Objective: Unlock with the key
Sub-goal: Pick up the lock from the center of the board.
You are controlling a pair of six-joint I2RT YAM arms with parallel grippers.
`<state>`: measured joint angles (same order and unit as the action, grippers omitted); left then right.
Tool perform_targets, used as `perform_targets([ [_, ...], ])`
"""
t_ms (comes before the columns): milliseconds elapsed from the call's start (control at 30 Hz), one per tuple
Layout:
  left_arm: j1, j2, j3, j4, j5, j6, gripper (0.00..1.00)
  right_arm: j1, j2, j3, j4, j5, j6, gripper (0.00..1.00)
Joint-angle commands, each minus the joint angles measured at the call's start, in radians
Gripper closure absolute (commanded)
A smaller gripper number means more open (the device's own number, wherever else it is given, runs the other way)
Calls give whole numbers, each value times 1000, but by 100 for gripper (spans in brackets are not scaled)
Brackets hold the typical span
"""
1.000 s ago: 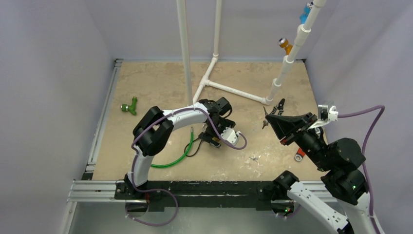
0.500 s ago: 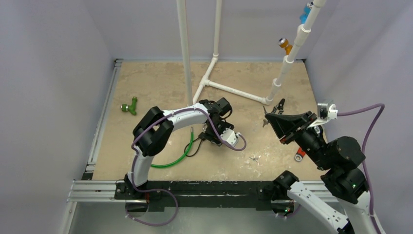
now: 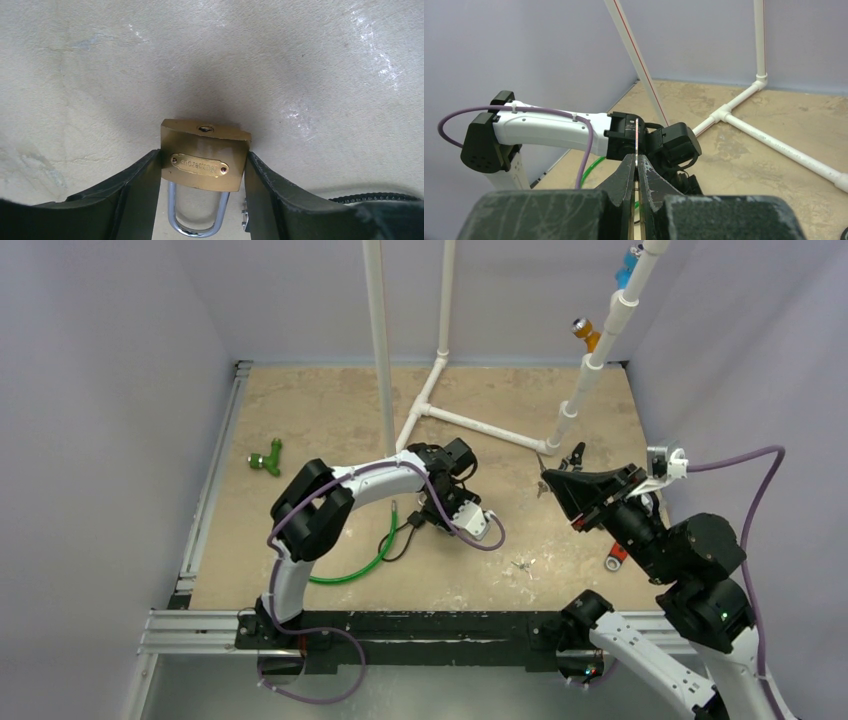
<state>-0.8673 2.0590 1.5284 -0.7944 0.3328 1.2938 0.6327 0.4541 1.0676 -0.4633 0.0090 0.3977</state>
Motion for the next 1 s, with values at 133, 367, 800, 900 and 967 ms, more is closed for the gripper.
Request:
perform_targets([
  [133,-3,-172,61,33,36,-21,100,-3,27,60,14,-5,-35,100],
  [367,-1,-264,70,31,17,-51,100,-2,30,72,14,10,-40,100],
  [800,-1,-560,-66,102,-59,-132,100,-3,54,62,37,-6,-36,100],
  [900,-1,-680,-106,121,-62,-144,100,-2,68,57,57,-44,-35,100],
  [967,-1,-748,-125,142,-68,-156,100,-2,86,58,70,-73,-43,100],
])
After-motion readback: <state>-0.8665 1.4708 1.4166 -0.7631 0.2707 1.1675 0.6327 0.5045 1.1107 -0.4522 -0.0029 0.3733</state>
